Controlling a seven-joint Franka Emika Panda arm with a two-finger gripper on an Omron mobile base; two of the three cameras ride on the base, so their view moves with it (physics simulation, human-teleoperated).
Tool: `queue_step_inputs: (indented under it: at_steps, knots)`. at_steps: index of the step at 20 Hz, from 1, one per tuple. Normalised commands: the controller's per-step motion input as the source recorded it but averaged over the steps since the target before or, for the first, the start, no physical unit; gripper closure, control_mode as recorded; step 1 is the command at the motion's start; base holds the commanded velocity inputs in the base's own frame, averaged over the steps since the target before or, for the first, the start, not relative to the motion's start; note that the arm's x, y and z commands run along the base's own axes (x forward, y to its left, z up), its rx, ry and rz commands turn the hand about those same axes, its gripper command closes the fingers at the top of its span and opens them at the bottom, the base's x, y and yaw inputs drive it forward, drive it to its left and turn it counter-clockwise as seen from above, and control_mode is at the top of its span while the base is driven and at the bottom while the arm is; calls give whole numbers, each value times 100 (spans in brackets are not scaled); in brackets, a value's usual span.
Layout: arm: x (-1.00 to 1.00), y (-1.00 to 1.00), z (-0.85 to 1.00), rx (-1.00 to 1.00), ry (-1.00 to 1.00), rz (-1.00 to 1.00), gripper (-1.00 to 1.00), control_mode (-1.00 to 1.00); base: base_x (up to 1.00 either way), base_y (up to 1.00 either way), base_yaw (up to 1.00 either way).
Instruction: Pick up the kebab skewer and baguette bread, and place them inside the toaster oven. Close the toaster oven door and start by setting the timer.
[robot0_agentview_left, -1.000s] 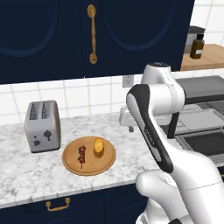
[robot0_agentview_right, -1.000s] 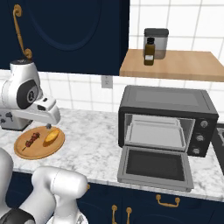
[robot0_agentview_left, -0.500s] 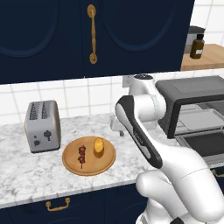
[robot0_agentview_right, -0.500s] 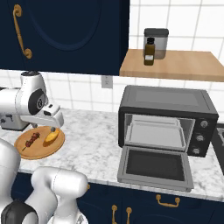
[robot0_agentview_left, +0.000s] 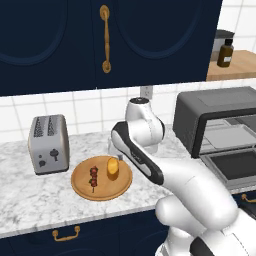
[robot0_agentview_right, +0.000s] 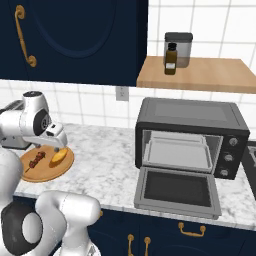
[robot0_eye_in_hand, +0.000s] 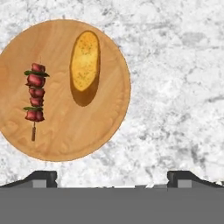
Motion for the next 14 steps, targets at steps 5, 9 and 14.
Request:
queue_step_inputs:
  at_steps: [5, 9, 14]
  knots:
    - [51, 30, -12, 0, 4, 0, -100, -100, 0, 0, 0]
    - [45, 23, -29, 0, 6, 0, -100, -100, 0, 0, 0]
    - [44, 8, -34, 0, 4, 0, -100, -100, 0, 0, 0]
